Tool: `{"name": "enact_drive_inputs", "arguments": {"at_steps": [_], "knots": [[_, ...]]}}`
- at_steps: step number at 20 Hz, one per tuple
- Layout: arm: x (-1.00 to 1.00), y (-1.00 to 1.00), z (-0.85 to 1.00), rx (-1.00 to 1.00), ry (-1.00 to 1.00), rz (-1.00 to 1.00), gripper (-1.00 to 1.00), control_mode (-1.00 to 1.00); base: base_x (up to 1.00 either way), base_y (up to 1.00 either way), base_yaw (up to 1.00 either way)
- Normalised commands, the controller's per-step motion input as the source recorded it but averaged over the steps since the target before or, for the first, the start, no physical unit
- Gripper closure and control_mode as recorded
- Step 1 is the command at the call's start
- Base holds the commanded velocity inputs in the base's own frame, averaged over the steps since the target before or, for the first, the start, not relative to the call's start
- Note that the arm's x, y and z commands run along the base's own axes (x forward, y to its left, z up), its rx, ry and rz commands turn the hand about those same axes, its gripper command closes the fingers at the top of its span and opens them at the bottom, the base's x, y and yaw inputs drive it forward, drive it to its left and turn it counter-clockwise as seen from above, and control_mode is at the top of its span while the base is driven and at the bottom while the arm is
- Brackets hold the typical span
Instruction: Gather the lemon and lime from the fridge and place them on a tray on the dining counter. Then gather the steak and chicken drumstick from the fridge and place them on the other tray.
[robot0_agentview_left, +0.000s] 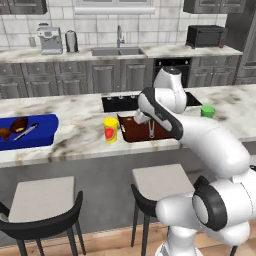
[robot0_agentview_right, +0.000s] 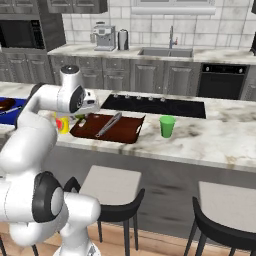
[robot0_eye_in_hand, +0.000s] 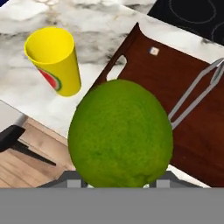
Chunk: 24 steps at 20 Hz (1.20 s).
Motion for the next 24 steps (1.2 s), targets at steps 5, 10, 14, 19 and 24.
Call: {"name": "enact_drive_inputs", "arguments": {"at_steps": [5,10,14,19,24], "knots": [[0.56,0.01,-0.38,-0.02,0.00,0.00,1.00,-1.00,0.00,0.00,0.00],[0.47,0.02,-0.50,-0.01,-0.02,0.00,1.00,-1.00,0.00,0.00,0.00],[0.42,0.08,-0.38,0.00,-0.01,0.00,1.00,-1.00,0.00,0.00,0.00],[0.33,0.13,-0.26,0.00,-0.01,0.00,1.00,-1.00,0.00,0.00,0.00],[0.17,0.08,-0.19,0.00,-0.03,0.00,1.00,-1.00,0.00,0.00,0.00]]}}
